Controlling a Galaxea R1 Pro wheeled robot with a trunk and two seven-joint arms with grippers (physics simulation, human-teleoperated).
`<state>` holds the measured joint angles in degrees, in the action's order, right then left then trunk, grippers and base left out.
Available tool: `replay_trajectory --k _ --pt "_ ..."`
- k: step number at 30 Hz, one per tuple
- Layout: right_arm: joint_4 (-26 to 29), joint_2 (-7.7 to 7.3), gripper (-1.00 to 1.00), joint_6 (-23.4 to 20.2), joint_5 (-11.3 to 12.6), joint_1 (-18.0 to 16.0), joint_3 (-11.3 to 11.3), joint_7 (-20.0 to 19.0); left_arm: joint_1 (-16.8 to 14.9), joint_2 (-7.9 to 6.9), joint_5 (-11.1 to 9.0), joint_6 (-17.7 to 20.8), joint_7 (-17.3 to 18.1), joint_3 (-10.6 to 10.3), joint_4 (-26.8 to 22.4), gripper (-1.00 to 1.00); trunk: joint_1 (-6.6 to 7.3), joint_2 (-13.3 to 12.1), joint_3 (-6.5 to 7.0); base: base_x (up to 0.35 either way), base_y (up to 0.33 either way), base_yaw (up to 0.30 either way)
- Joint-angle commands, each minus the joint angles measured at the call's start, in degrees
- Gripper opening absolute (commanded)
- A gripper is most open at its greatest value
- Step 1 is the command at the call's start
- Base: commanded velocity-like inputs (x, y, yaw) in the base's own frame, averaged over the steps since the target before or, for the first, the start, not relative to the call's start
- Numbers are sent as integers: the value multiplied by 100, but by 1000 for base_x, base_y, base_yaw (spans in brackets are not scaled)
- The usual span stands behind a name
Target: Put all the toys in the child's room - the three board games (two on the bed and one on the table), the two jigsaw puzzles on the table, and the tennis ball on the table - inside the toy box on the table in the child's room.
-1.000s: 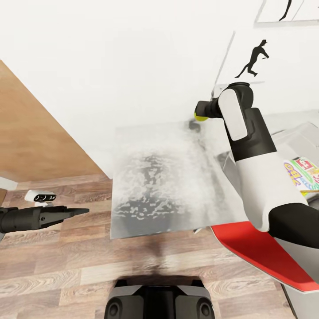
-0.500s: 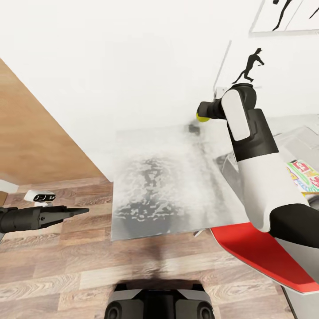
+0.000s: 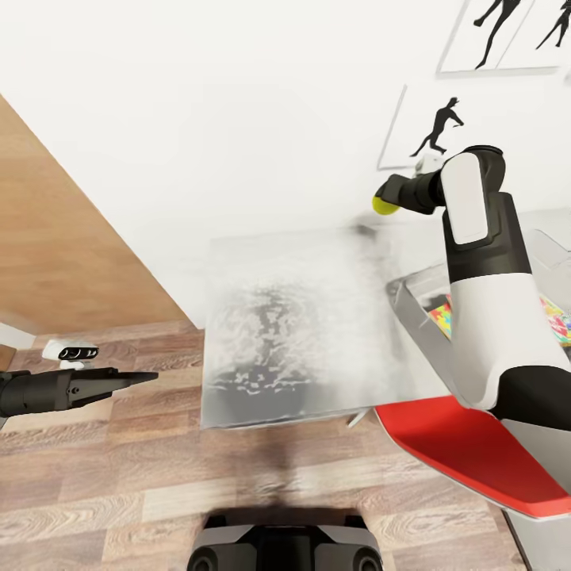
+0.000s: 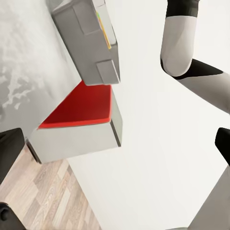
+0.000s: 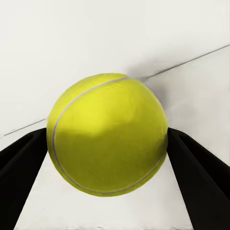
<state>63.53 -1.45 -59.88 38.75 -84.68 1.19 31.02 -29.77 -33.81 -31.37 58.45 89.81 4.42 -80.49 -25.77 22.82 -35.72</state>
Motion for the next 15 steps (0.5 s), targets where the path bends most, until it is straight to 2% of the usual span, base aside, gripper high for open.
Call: replay_trajectory --k 1,8,11,13,15 --pt "0 -8 -100 -12 54 -5 9 30 -2 -3 0 61 19 -2 -2 100 -1 10 2 -205 0 0" --pt "-31 -131 -100 -12 58 -5 3 -10 -2 -3 0 61 19 -2 -2 100 -1 10 69 -52 0 0" --pt "-39 -238 -100 -12 79 -8 -3 -20 -2 -3 0 61 19 -2 -2 100 -1 10 97 -5 0 0" --pt "-41 -346 -100 -12 245 -9 -5 -44 -2 -5 0 61 19 -2 -2 100 -1 10 116 -2 0 0" --pt "-38 -464 -100 -12 515 -8 -6 -51 -2 -7 0 61 19 -2 -2 100 -1 10 136 0 0 0"
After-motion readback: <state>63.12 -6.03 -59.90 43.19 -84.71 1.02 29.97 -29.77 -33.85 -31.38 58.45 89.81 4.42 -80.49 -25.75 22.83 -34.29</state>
